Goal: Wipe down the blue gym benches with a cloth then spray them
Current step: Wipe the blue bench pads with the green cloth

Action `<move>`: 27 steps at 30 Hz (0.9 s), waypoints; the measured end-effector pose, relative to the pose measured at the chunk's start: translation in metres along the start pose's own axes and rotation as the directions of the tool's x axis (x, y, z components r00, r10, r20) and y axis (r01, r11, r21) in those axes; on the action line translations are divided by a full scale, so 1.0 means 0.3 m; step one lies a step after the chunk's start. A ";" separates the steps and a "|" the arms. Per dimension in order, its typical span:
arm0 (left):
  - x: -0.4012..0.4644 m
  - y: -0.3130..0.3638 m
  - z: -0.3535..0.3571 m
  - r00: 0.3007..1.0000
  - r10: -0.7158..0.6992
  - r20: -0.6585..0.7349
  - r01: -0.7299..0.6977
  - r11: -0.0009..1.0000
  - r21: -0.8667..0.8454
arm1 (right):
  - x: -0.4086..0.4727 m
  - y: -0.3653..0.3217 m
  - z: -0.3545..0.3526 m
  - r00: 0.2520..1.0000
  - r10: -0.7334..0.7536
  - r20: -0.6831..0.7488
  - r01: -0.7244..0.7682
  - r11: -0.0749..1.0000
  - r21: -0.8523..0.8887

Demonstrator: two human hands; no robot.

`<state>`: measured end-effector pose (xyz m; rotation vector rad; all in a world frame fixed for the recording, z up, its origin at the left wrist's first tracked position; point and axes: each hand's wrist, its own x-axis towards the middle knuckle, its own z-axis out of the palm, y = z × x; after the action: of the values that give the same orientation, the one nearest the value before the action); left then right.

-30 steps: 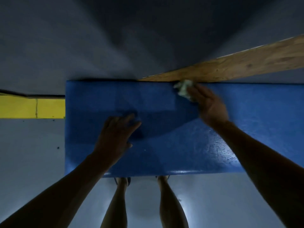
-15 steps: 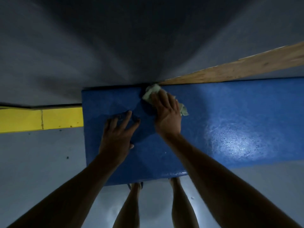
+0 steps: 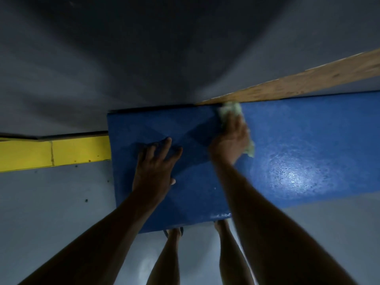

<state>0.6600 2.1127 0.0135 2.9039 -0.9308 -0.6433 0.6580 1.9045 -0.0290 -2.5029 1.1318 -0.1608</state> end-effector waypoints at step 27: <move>0.001 -0.025 0.011 1.000 0.010 0.009 -0.010 1.000 -0.023 | -0.014 0.195 -0.109 0.380 -0.789 0.482 0.912 0.407 -0.053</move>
<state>0.6630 2.1190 0.0094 2.8769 -0.9319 -0.6620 0.6060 1.8629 -0.0217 -2.9550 -0.4974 0.2706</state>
